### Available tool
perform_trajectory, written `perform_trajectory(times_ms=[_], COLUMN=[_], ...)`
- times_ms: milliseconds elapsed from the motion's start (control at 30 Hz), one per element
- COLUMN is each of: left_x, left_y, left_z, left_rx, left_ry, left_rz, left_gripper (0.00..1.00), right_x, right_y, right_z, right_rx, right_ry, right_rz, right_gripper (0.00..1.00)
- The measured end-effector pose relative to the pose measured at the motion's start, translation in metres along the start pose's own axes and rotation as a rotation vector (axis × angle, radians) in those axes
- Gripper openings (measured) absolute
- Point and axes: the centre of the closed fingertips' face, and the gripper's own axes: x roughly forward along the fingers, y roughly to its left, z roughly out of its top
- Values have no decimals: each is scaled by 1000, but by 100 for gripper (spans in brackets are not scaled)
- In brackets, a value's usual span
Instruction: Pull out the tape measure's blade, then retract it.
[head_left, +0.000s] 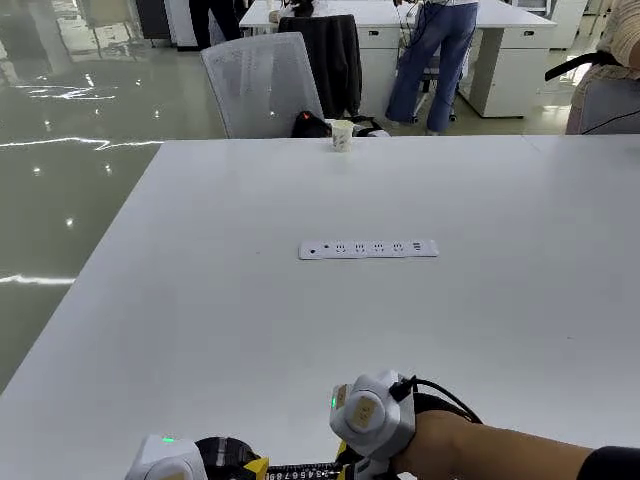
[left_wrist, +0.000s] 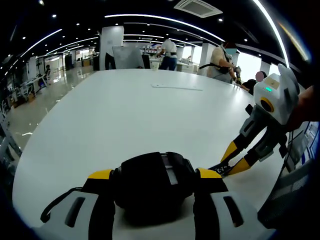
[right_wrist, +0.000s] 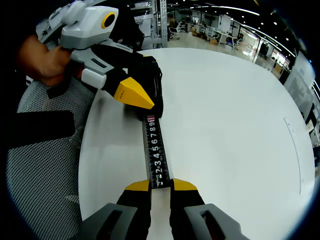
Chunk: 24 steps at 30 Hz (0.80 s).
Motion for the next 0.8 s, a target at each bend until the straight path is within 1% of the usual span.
perform_trajectory(times_ms=[167, 233, 267, 333, 433, 800], left_x=[0, -1, -1, -1, -1, -1], left_y=[1, 0, 0, 0, -1, -2], left_z=[0, 0, 0, 0, -1, -1], left_rx=[-2, 5, 4, 8, 13, 19], left_ry=[1, 10, 10, 16, 16, 15], left_rz=[-10, -23, -26, -32, -32, -32], left_gripper=[58, 58, 58, 58, 58, 58], right_x=[0, 0, 0, 0, 0, 3], right_y=[0, 5, 3, 4, 4, 4], right_z=[0, 3, 2, 4, 5, 9], right_rx=[-11, -6, -9, -6, -15, 3], right_ry=[0, -21, -17, -26, -25, -39], right_rz=[3, 33, 29, 41, 40, 36], right_gripper=[10, 10, 10, 11, 11, 11])
